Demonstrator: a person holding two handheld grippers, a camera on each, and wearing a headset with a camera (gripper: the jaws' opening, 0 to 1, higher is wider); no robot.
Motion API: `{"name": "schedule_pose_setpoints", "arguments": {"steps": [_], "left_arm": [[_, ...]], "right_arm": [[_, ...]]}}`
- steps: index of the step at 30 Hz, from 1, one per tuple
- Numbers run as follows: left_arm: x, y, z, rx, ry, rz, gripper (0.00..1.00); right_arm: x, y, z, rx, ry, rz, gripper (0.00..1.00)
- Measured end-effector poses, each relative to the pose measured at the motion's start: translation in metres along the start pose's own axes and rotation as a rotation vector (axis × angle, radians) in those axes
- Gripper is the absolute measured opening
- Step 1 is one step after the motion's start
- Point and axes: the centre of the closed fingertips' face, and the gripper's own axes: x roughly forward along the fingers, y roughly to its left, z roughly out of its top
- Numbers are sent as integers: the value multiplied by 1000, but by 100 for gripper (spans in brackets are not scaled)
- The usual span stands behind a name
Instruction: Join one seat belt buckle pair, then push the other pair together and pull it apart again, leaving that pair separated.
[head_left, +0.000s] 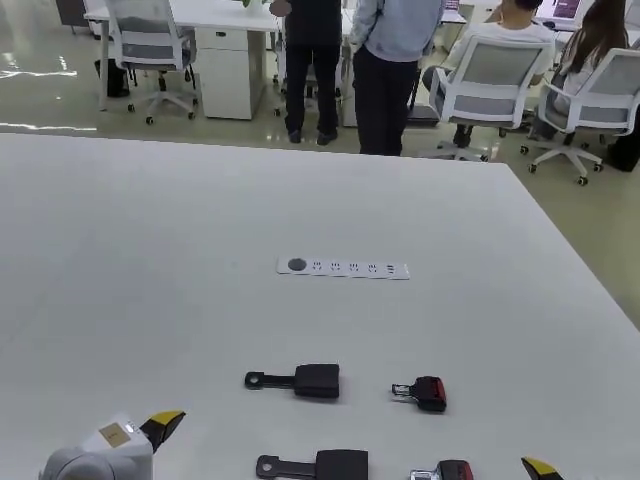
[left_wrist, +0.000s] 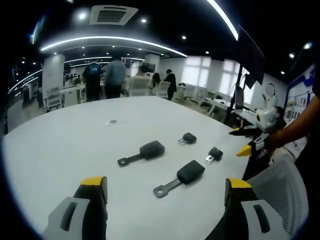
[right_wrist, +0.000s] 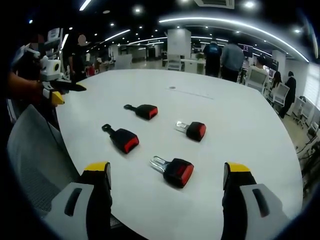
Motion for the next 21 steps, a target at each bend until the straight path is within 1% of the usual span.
{"name": "schedule_pose_setpoints", "arguments": {"steps": [2, 4, 5, 8, 12, 14, 17, 20, 21], "left_arm": [[1, 2, -2, 0, 0, 1, 99], [0, -1, 1, 0, 0, 0, 99], [0, -1, 1, 0, 1, 0, 99], [1, 1, -2, -1, 2, -2, 99], [2, 1, -4, 0, 6, -4, 99], [3, 3, -7, -1, 9, -4, 99], [3, -1, -7, 0, 15, -7, 99], [7, 1, -14, 3, 27, -12, 99], [7, -2, -13, 5, 27, -14, 99]], "right_arm": [[0, 0, 0, 0, 0, 1, 94], [1, 0, -1, -1, 1, 2, 94], [1, -1, -1, 0, 1, 2, 94], [2, 0, -1, 0, 1, 4, 94], [3, -1, -4, 3, 2, 8, 94], [3, -2, -5, 3, 6, 11, 94], [3, -1, -7, 3, 10, 14, 93], [3, -1, -8, 7, 12, 21, 93], [3, -2, -7, 6, 11, 23, 93]]}}
